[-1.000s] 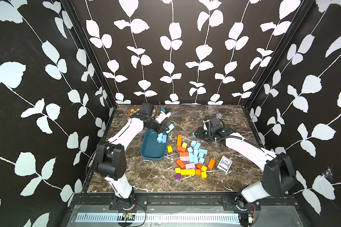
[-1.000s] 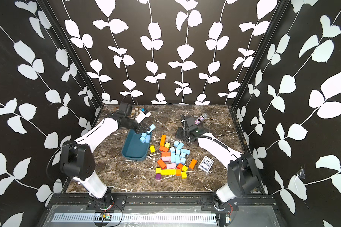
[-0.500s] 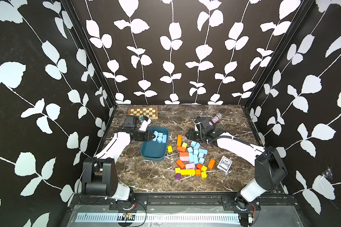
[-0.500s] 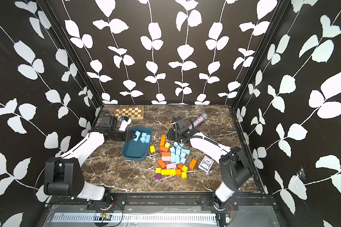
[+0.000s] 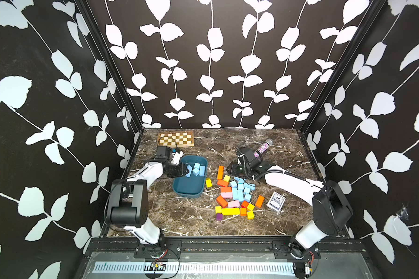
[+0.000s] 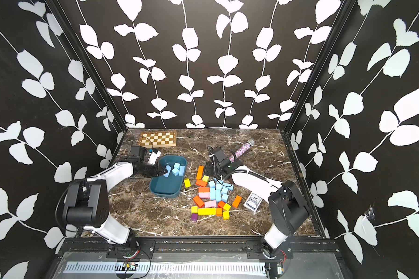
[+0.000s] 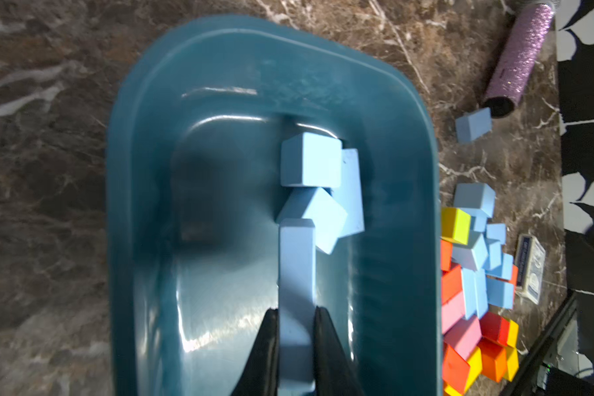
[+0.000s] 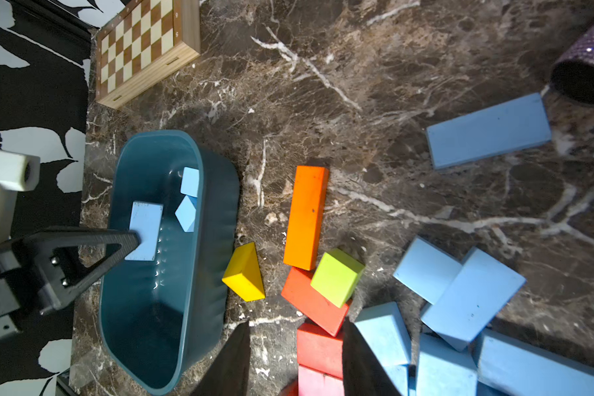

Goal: Pick out the blue building blocks
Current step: Place the building block in the storage box.

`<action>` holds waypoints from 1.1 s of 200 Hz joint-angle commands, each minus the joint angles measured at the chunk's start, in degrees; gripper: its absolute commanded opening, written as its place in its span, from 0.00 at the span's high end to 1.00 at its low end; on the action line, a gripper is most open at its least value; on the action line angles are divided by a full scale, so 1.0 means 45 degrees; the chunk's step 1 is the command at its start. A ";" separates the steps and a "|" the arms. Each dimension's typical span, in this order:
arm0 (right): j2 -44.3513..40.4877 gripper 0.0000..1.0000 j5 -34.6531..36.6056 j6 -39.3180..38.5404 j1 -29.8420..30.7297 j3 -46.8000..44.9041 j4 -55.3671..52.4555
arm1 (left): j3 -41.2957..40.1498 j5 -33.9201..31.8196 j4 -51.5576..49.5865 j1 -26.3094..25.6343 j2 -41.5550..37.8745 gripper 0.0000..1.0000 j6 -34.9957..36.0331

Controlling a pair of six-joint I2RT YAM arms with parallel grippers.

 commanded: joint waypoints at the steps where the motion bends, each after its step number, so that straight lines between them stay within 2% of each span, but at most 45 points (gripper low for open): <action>1: -0.0585 0.57 0.0488 0.0255 0.0098 -0.0083 0.0033 | 0.0541 -0.0167 0.0187 0.0014 0.0271 0.93 0.0083; 127: -0.0888 0.58 0.0832 0.0371 0.0233 -0.0398 -0.0103 | 0.1533 -0.0652 -0.0213 -0.0568 0.1839 0.87 0.0323; 174: -0.1031 0.58 0.0988 0.0369 0.0268 -0.0526 -0.0158 | 0.1876 -0.1554 -0.0780 -0.0637 0.2227 0.80 0.0496; 220: -0.1059 0.57 0.1014 0.0378 0.0273 -0.0536 -0.0143 | 0.2062 -0.2238 -0.1140 -0.0644 0.2163 0.65 0.0539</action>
